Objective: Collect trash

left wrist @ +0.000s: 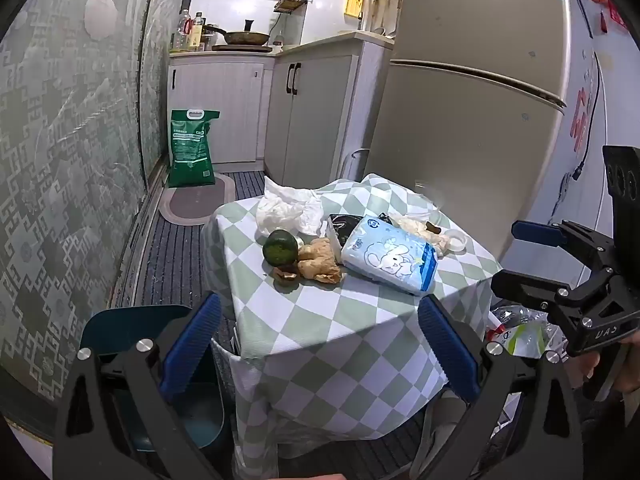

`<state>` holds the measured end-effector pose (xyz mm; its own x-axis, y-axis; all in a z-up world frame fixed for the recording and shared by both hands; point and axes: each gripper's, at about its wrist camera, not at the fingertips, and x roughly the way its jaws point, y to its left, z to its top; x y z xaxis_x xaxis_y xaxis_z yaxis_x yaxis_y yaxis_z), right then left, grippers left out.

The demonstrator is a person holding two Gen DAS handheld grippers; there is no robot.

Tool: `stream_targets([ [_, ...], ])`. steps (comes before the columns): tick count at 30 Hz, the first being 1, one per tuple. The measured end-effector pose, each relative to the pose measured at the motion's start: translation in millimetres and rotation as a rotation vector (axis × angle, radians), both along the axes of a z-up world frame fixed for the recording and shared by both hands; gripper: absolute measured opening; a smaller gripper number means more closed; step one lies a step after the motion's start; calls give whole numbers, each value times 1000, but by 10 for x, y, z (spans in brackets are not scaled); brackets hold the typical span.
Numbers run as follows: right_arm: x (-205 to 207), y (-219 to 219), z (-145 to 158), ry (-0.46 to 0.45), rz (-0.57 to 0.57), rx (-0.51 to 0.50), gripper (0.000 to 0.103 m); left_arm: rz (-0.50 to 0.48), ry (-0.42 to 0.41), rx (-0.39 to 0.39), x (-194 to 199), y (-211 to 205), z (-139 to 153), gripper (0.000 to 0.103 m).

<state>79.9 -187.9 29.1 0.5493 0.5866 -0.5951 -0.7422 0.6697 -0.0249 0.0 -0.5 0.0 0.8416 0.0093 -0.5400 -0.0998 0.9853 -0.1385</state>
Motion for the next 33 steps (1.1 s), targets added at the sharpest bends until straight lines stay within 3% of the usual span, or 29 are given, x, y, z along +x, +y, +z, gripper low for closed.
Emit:
stream_targets([
  [33,4,-20,22,-1,3,9,101,2,-9,5,-5,-20,48,100],
])
